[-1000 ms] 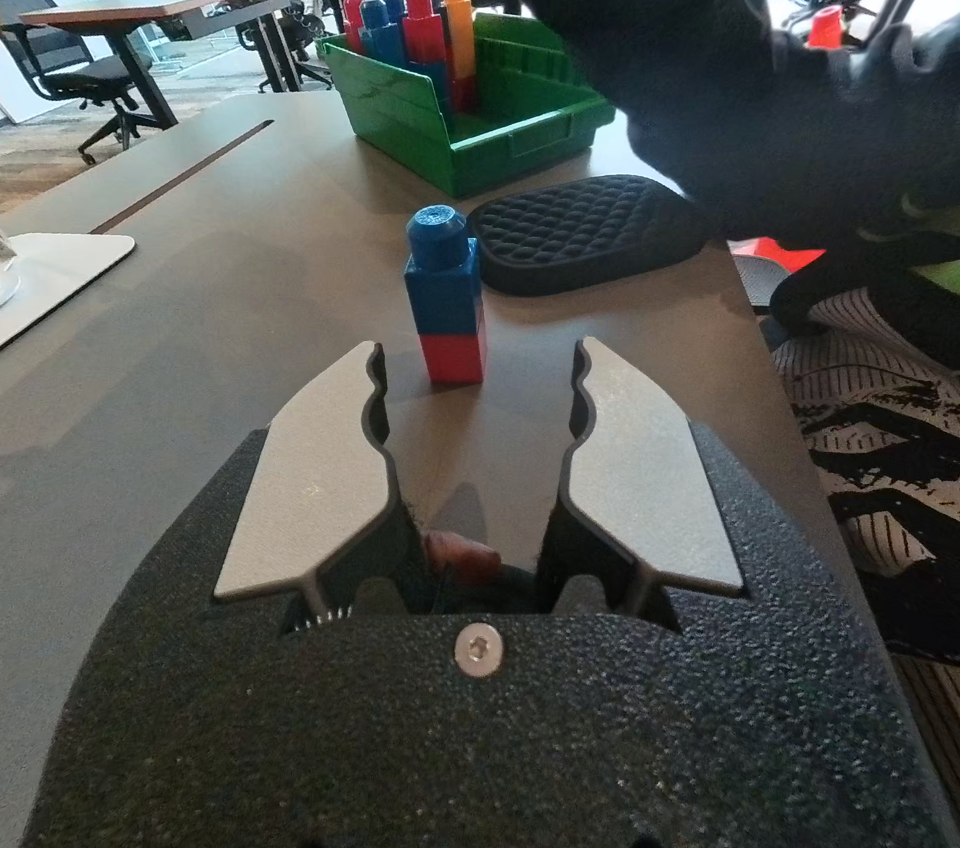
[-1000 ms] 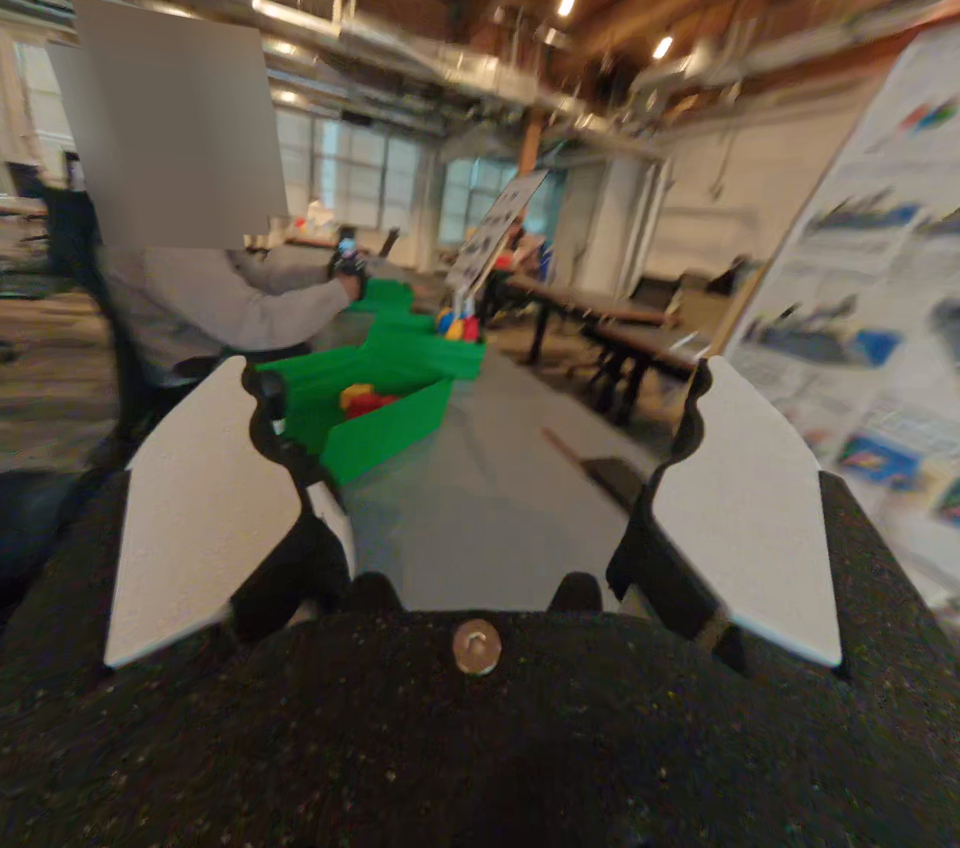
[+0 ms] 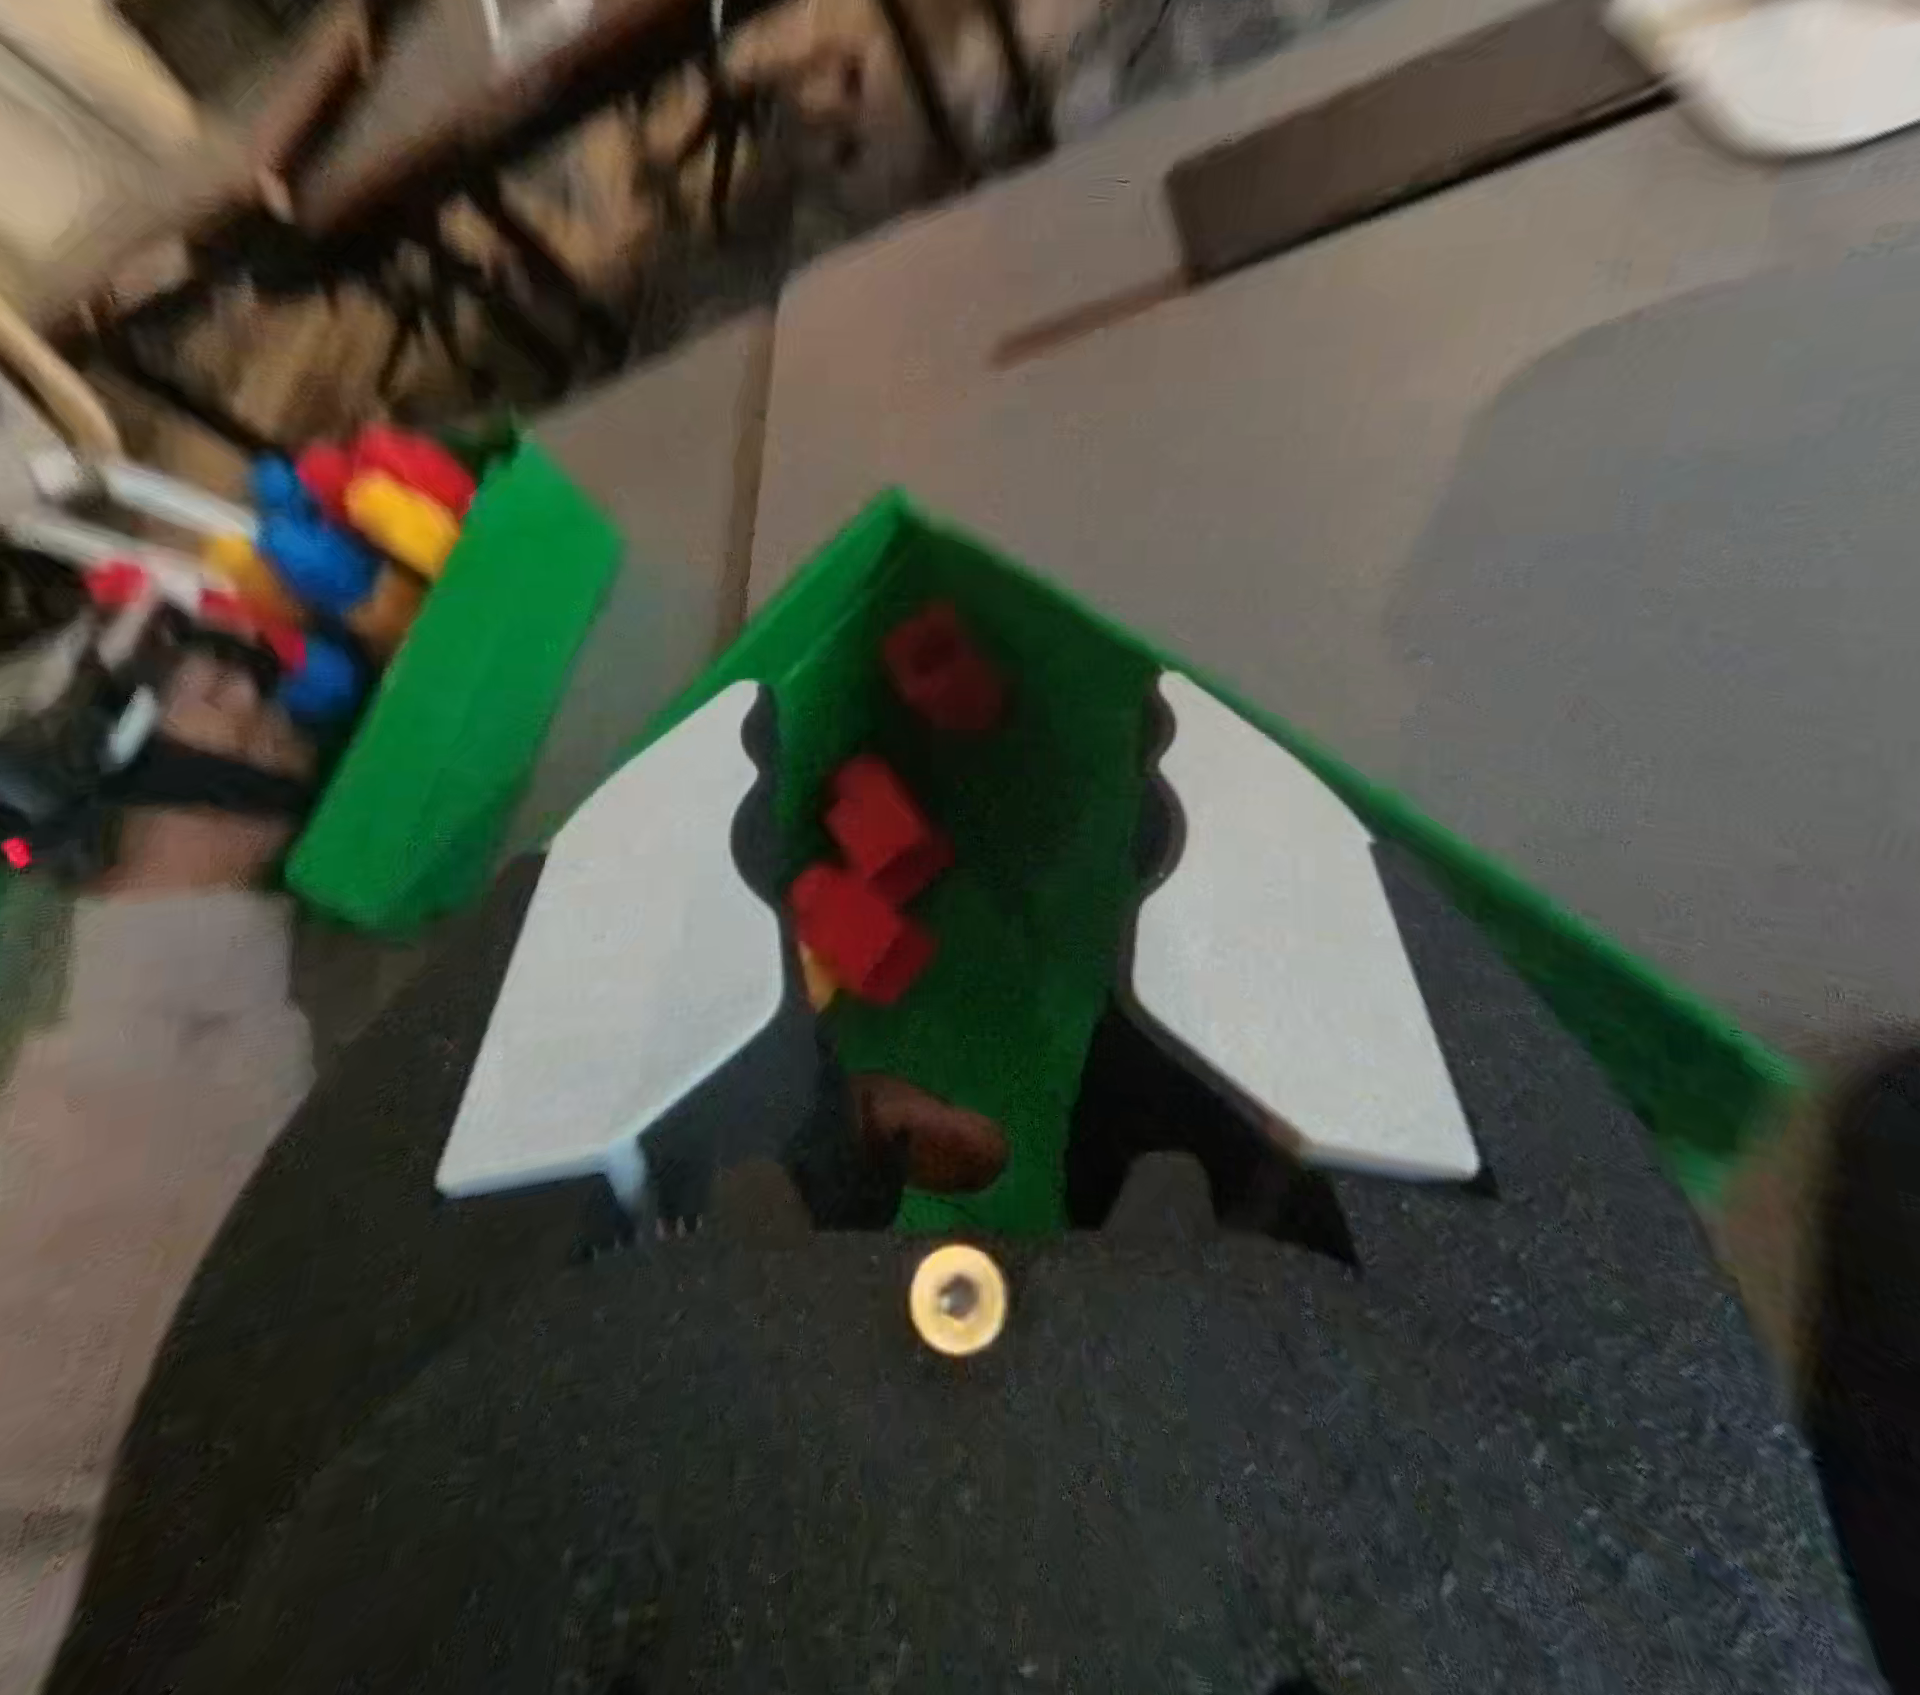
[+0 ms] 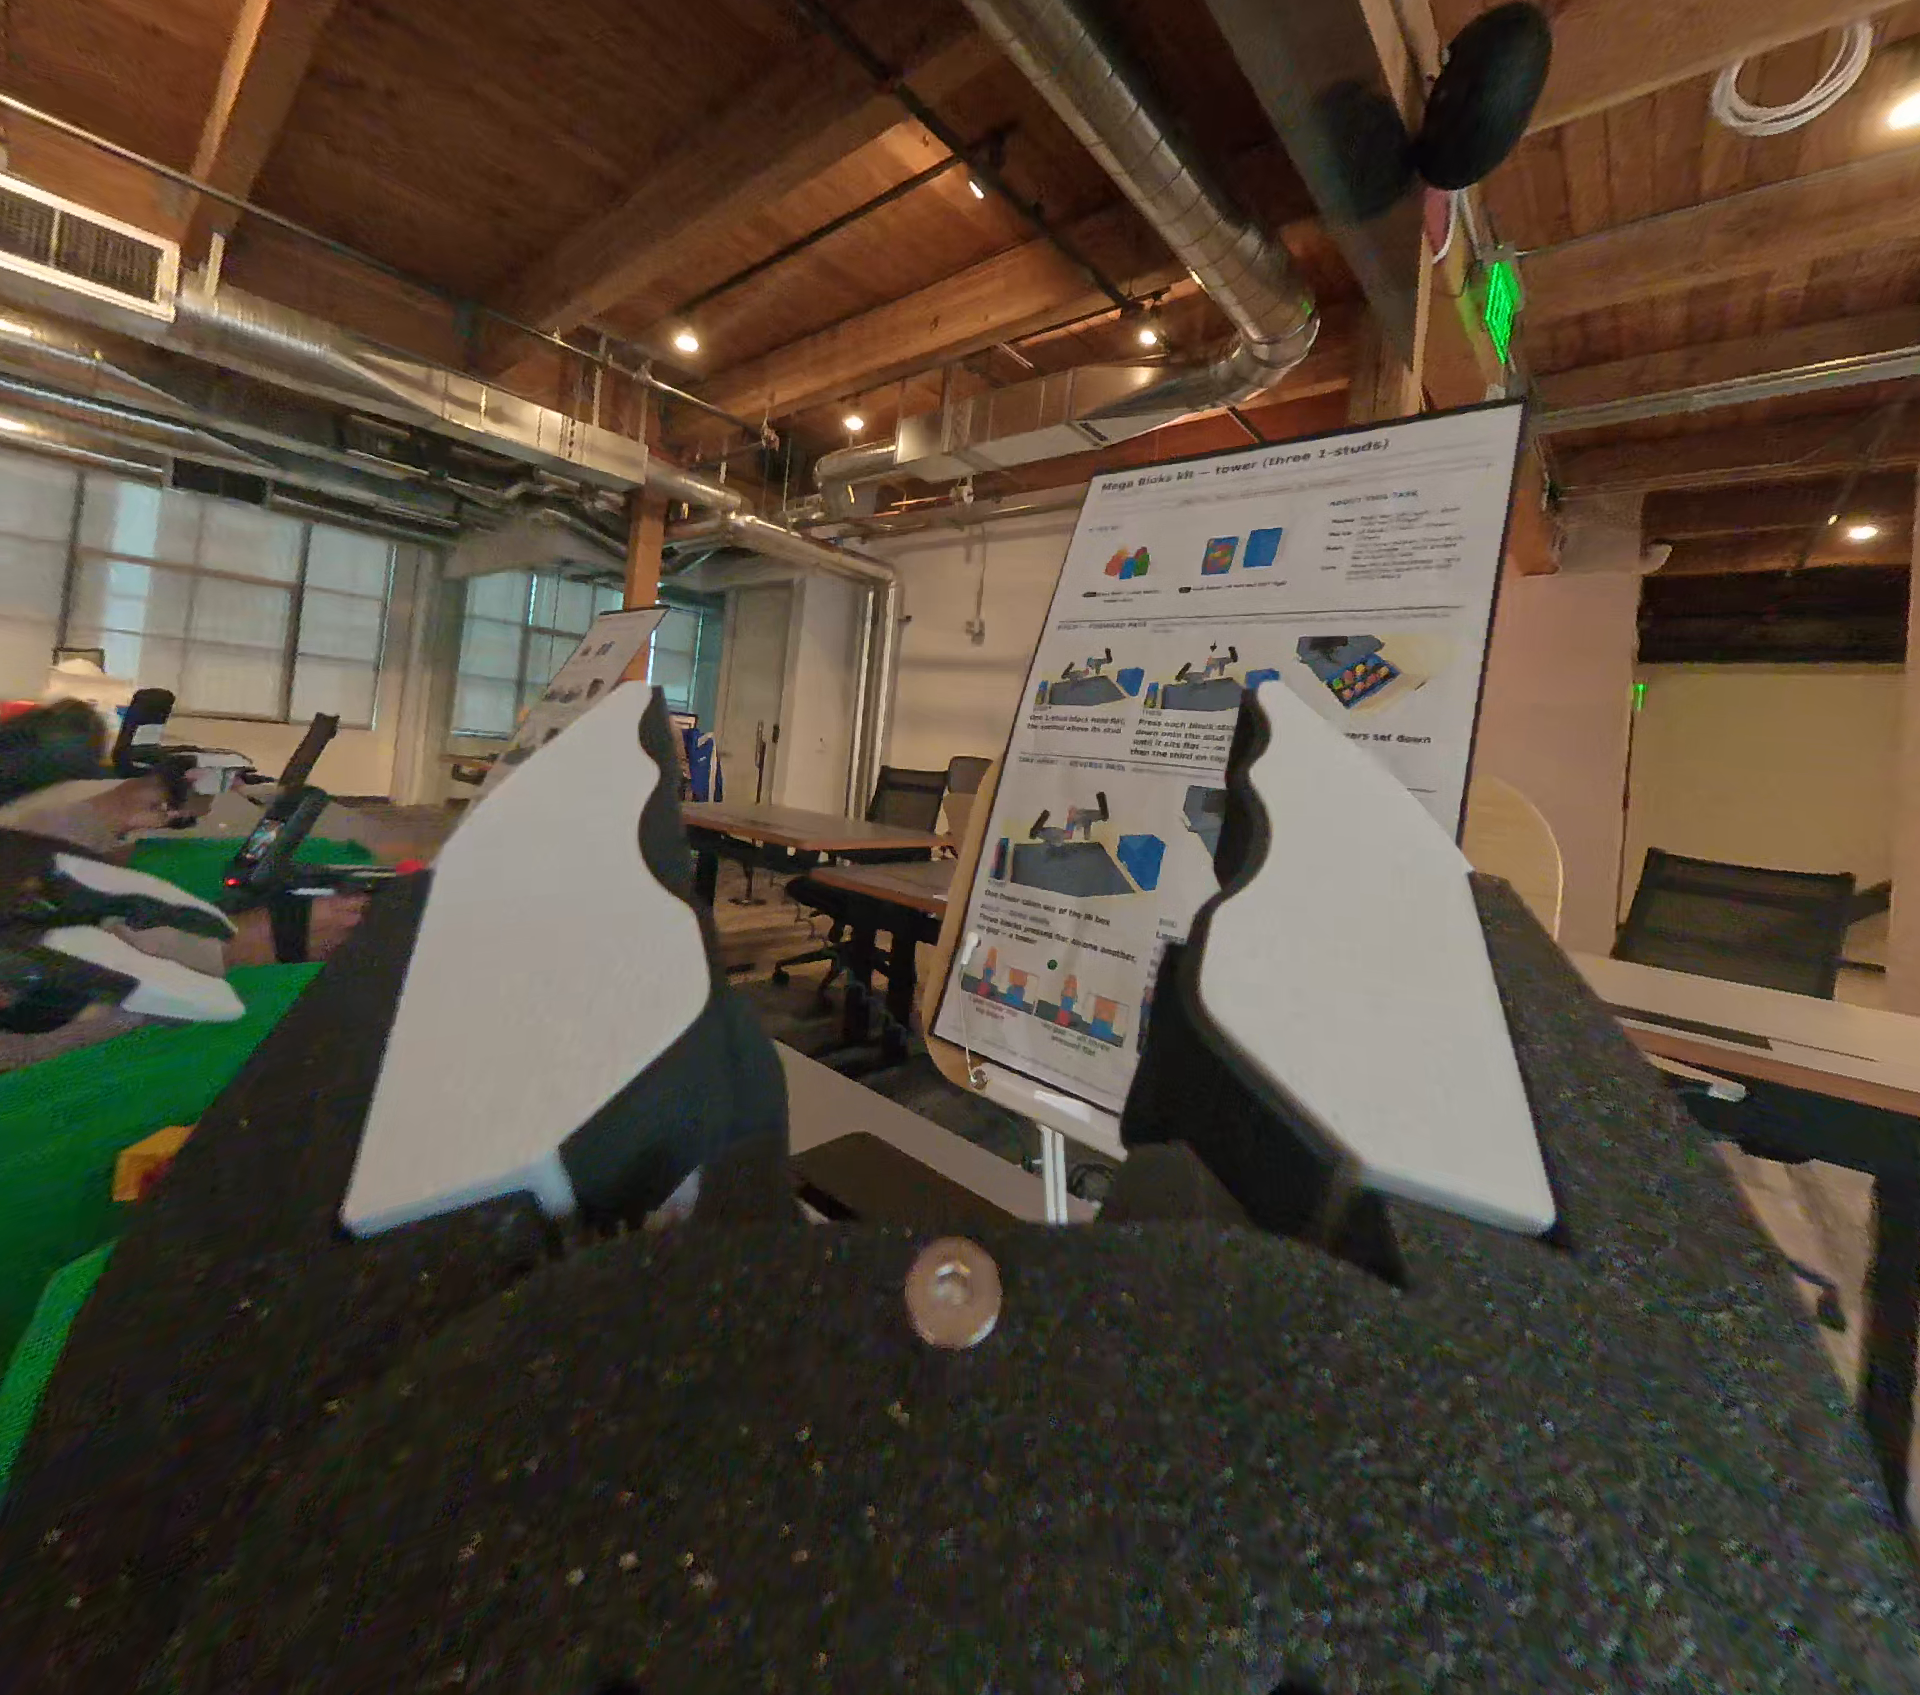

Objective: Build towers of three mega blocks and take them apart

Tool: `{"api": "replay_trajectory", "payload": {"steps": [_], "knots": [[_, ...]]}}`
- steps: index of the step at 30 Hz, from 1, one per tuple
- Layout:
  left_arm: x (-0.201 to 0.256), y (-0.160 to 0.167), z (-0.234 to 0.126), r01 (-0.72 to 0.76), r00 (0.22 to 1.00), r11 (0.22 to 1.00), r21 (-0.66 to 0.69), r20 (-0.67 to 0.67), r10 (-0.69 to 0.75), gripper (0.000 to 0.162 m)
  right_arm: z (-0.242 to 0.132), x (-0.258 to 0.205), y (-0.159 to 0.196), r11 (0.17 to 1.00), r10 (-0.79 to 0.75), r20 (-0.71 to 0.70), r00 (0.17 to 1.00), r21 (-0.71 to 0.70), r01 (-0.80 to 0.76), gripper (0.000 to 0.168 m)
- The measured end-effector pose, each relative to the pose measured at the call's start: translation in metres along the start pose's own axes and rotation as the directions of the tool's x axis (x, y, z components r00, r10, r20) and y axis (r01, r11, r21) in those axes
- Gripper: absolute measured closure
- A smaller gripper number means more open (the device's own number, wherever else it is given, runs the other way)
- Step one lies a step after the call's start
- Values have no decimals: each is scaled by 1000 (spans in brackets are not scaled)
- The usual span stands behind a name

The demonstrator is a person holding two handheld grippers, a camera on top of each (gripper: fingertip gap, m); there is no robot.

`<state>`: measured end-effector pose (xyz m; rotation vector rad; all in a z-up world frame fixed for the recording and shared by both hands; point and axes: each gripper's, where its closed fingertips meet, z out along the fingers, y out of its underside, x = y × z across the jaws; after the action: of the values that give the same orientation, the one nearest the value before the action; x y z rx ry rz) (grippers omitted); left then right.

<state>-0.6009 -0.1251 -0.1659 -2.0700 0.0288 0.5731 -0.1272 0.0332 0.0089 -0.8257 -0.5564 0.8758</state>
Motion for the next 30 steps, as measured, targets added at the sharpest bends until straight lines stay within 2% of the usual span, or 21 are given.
{"api": "replay_trajectory", "payload": {"steps": [3, 6, 10, 16, 17, 18, 19, 22, 25, 28, 30], "knots": [[-25, 47, 53, 117, 993, 976, -181, 54, -109, 93, -3, -4, -8, 999, -10, 0, 1000, 35, 10, 74], [-21, 77, 92, 188, 982, 949, -252, 65, -177, 91, -5, -6, -14, 999, -27, -4, 1000, 46, 27, 76], [-10, 90, 125, 312, 949, 917, -247, 44, -311, 91, -7, -5, -17, 996, -71, -16, 997, 49, 72, 80], [-21, 100, 157, 393, 919, 899, -192, 97, -381, 98, -8, -5, -16, 996, -71, -13, 997, 57, 72, 84], [-21, 101, 161, 404, 915, 897, -181, 92, -394, 103, -8, -5, -16, 996, -74, -10, 997, 57, 74, 84], [-21, 103, 164, 411, 912, 894, -178, 85, -402, 115, -7, -6, -15, 995, -78, -9, 997, 56, 78, 85], [-20, 104, 166, 414, 910, 892, -180, 74, -407, 124, -7, -6, -14, 995, -83, -10, 996, 53, 84, 86], [-20, 102, 163, 411, 911, 894, -179, 56, -408, 125, -6, -7, -12, 994, -98, -2, 995, 44, 98, 89], [-27, 86, 143, 456, 890, 885, -90, 41, -454, 126, -2, -17, -4, 997, -78, 65, 995, -5, 79, 95], [-34, 49, 106, 527, 849, 846, 84, -25, -527, 126, 3, -30, 7, 996, -38, 145, 989, -78, 50, 95], [-29, 9, 75, 559, 829, 802, 211, -127, -545, 126, 5, -40, 13, 993, -30, 191, 981, -102, 51, 97]]}}
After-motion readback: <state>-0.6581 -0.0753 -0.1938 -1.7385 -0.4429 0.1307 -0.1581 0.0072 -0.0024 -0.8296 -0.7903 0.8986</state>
